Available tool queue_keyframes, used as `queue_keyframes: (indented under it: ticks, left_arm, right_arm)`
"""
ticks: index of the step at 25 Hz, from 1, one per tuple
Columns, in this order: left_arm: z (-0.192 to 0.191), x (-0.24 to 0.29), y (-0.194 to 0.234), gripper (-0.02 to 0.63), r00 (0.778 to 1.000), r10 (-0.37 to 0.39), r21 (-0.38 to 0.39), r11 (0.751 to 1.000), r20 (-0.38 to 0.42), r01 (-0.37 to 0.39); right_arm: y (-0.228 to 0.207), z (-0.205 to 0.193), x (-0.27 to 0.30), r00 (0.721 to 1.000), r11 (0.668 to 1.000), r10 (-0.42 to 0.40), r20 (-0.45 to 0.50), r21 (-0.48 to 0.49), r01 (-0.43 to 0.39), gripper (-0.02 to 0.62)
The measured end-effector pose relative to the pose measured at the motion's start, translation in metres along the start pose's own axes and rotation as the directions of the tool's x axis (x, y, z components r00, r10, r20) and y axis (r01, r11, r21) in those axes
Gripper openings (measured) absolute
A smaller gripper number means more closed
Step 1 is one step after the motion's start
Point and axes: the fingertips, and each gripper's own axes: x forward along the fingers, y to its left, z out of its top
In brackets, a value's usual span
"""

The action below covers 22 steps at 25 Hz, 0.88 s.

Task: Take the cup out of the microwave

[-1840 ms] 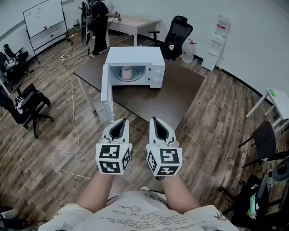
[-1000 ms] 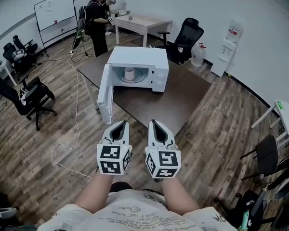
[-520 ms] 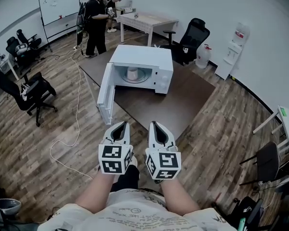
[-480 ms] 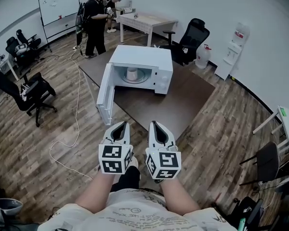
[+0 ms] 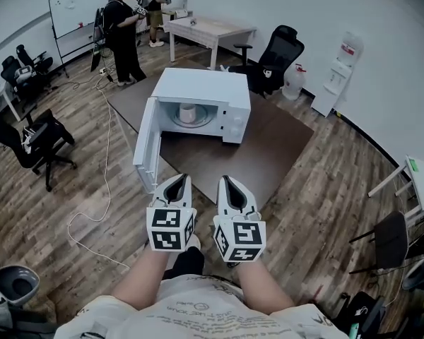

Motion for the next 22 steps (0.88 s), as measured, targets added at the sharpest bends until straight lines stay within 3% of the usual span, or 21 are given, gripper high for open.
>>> queue_keyframes:
  ticks: [22]
  left_arm:
    - [0.012, 0.180, 0.074, 0.012, 0.999, 0.021, -0.015, 1.000, -0.040, -0.021]
  right_arm:
    - [-0.057, -0.010, 0.178, 0.998, 1.000, 0.021, -0.060, 0.002, -0.021, 0.015]
